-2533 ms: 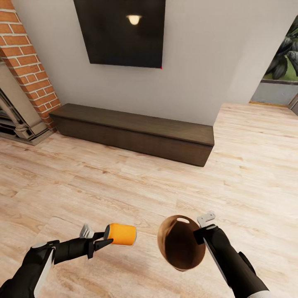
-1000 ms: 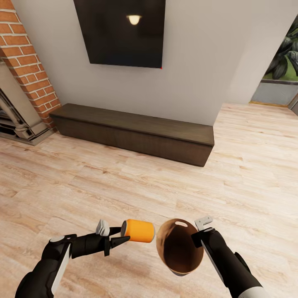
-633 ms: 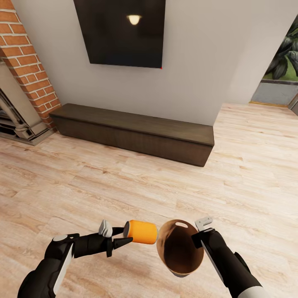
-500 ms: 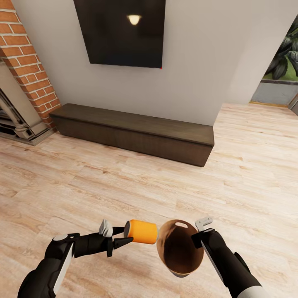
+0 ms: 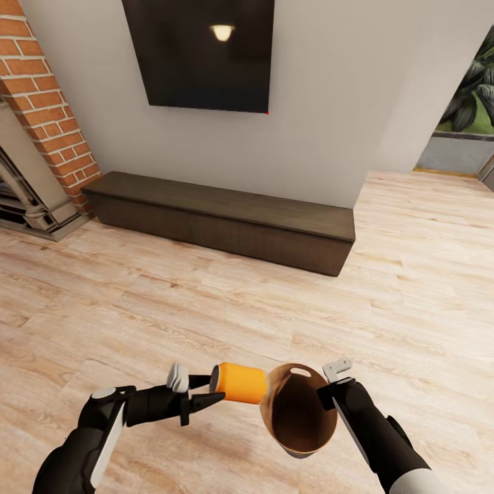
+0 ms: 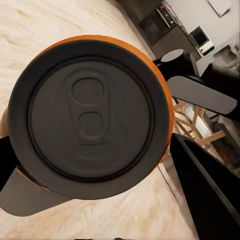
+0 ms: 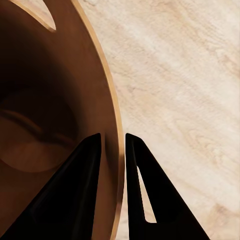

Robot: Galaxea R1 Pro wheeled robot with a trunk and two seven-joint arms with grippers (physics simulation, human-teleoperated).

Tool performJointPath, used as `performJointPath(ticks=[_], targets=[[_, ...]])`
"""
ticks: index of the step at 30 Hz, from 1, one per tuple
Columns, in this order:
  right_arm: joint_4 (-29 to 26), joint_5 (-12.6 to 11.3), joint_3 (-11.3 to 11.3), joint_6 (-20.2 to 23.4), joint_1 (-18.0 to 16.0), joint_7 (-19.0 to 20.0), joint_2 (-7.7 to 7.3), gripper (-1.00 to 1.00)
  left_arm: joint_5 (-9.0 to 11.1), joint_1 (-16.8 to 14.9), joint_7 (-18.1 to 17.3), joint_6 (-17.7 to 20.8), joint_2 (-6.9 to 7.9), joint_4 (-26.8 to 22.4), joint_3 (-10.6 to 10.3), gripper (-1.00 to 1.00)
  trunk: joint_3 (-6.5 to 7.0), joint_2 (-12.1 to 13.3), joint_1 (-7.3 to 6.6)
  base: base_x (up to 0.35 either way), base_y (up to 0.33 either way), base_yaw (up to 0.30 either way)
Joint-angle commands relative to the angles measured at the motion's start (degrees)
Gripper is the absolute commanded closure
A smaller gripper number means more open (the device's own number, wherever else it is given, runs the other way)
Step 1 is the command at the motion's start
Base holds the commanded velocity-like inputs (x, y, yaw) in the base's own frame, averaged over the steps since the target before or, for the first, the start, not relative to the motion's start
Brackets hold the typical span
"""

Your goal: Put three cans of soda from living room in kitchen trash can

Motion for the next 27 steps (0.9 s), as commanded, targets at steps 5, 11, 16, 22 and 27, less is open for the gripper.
performJointPath(ticks=[5, 11, 16, 22, 27], targets=[[0.0, -0.5, 0.0, 0.0, 0.0, 0.3, 0.23, 1.0, 1.8, 0.0, 0.0, -0.1, 0.02, 0.0, -1.6, 1.0, 0.0, 0.0, 0.0, 0.0, 0.0, 0.0], [0.0, -0.5, 0.0, 0.0, 0.0, 0.3, 0.39, 1.0, 2.1, 0.0, 0.0, -0.1, -0.02, 0.0, -1.8, 1.0, 0.0, 0.0, 0.0, 0.0, 0.0, 0.0], [0.0, -0.5, 0.0, 0.0, 0.0, 0.3, 0.42, 1.0, 2.2, 0.0, 0.0, -0.1, -0.03, 0.0, -1.8, 1.0, 0.0, 0.0, 0.0, 0.0, 0.0, 0.0], [0.0, -0.5, 0.0, 0.0, 0.0, 0.3, 0.43, 1.0, 2.2, 0.0, 0.0, 0.0, -0.03, 0.0, -1.8, 1.0, 0.0, 0.0, 0.0, 0.0, 0.0, 0.0], [0.0, -0.5, 0.0, 0.0, 0.0, 0.3, 0.43, 1.0, 2.2, 0.0, 0.0, 0.0, -0.05, 0.0, -1.8, 1.0, 0.0, 0.0, 0.0, 0.0, 0.0, 0.0]])
